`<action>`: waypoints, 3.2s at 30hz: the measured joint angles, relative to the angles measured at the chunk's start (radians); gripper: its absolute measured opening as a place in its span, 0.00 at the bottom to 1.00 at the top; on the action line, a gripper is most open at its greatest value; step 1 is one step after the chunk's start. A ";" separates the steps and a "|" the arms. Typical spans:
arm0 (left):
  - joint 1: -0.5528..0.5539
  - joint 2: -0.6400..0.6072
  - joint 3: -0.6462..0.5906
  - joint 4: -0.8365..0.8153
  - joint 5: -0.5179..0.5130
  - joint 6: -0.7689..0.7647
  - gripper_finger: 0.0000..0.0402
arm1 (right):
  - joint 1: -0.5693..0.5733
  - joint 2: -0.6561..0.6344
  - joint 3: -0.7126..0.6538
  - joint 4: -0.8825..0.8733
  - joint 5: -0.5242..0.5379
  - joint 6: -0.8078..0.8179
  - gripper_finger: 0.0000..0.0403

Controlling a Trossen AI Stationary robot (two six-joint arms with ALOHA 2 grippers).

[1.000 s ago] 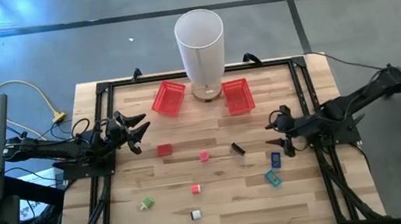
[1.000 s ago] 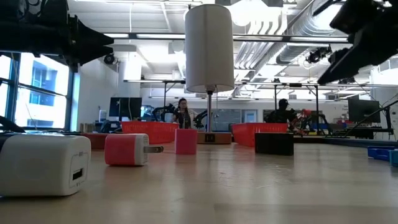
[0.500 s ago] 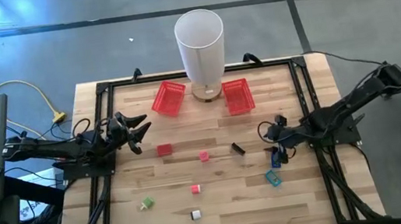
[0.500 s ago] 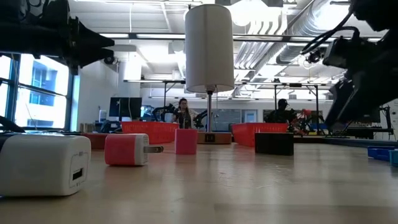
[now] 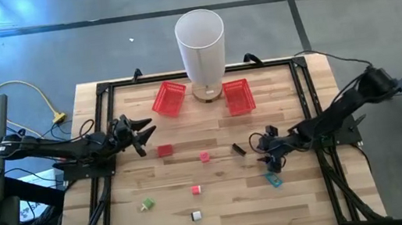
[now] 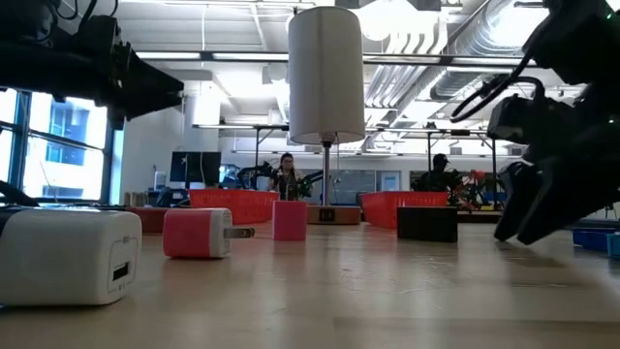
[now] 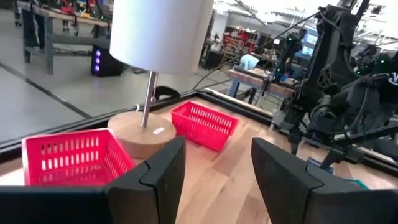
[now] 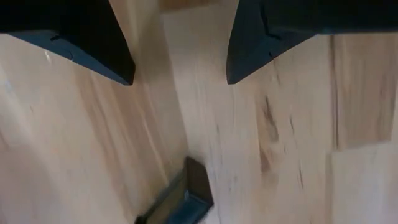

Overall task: Sort adapters and digital timers
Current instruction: Put the black digital timer into the left red bin

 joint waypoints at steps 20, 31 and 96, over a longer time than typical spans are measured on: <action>-0.002 0.013 0.000 0.028 0.109 -0.037 0.44 | 0.021 0.143 -0.001 0.200 0.109 -0.064 0.61; -0.002 0.013 0.000 0.027 0.109 -0.037 0.44 | 0.019 0.144 -0.003 0.233 0.168 -0.076 0.61; -0.002 0.209 0.000 0.234 0.108 0.076 0.44 | -0.037 0.395 -0.003 0.730 0.251 -0.232 0.13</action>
